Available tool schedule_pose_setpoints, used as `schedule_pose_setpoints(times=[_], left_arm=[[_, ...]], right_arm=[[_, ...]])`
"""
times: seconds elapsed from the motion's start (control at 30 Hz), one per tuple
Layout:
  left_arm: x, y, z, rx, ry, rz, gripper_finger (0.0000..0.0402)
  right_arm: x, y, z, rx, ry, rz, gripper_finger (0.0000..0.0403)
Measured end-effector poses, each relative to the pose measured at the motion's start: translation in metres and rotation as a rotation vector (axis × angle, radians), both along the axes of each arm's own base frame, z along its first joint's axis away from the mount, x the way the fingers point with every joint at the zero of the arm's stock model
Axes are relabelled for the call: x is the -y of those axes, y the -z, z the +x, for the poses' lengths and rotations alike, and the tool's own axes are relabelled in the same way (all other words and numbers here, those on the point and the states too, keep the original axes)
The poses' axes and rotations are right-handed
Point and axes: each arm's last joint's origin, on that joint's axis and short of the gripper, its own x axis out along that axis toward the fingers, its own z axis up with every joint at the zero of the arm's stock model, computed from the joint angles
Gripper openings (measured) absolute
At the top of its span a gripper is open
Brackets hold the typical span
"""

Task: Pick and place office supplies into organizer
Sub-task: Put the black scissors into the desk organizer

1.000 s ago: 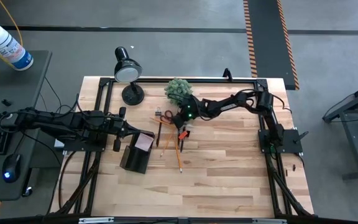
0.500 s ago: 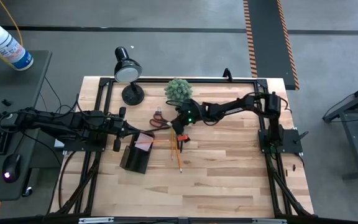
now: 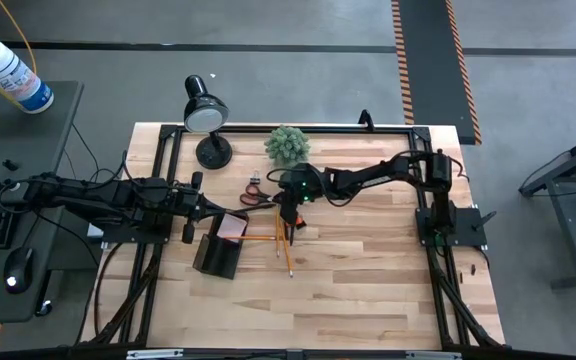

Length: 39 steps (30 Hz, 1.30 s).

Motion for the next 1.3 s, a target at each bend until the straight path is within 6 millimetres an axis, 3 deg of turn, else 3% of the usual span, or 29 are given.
schedule_pose_setpoints(times=[0.23, 0.37, 0.6, 0.77, 1.13, 1.3], left_arm=[[0.0, 0.0, 0.0, 0.0, 0.0, 0.0, 0.0001], [0.0, 0.0, 0.0, 0.0, 0.0, 0.0, 0.0001], [0.0, 0.0, 0.0, -0.001, -0.001, -0.003, 0.0001], [0.0, 0.0, 0.0, -0.001, -0.001, -0.003, 0.0001], [0.0, 0.0, 0.0, -0.002, 0.0, 0.0, 0.0001], [0.0, 0.0, 0.0, -0.002, 0.0, 0.0, 0.0001]], right_arm=[[-0.002, -0.015, 0.013, 0.043, 0.015, -0.091, 0.011], [0.0, -0.025, 0.025, -0.041, -0.027, -0.125, 0.0145], [0.005, -0.052, 0.042, -0.186, -0.108, -0.226, 0.0158], [0.011, -0.047, 0.047, -0.281, -0.136, -0.227, 0.015], [0.015, -0.007, 0.055, -0.366, -0.13, -0.21, 0.0177], [0.016, -0.006, 0.058, -0.344, -0.119, -0.222, 0.0193]])
